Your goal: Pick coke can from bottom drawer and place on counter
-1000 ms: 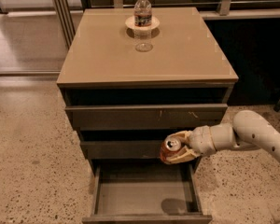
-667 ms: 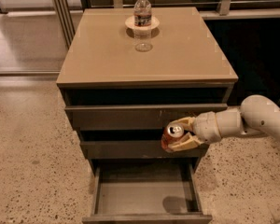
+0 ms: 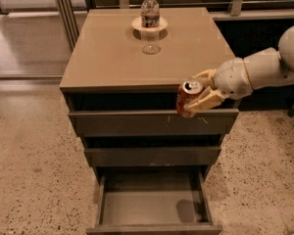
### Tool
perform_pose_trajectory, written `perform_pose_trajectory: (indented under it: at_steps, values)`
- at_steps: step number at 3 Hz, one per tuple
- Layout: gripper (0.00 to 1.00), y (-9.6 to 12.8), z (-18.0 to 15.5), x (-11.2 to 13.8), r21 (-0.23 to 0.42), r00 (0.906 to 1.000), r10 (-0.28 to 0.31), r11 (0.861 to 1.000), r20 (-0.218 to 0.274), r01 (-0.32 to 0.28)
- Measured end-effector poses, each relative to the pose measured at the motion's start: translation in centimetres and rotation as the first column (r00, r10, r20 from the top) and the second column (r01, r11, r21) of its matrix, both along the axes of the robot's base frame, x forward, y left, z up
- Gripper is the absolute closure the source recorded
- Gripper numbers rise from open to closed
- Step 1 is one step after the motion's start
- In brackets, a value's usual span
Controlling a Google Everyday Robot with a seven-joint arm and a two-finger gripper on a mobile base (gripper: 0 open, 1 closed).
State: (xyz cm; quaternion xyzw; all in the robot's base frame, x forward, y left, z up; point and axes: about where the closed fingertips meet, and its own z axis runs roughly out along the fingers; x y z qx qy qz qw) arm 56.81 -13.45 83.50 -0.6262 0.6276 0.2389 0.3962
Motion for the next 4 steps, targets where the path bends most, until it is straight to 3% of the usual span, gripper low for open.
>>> perform_pose_trajectory:
  at_steps: [1, 2, 3, 4]
  values:
    - [1.0, 1.4, 8.8, 1.8, -0.061, 0.9987, 0.044, 0.997, -0.026, -0.046]
    - [1.0, 1.2, 8.8, 1.8, -0.06, 0.9988, 0.042, 0.997, -0.026, -0.043]
    - [1.0, 1.0, 8.6, 3.6, -0.063, 0.9986, -0.033, 0.998, -0.043, 0.03]
    - [1.0, 0.6, 8.5, 5.6, -0.072, 0.9922, -0.107, 0.992, -0.063, 0.103]
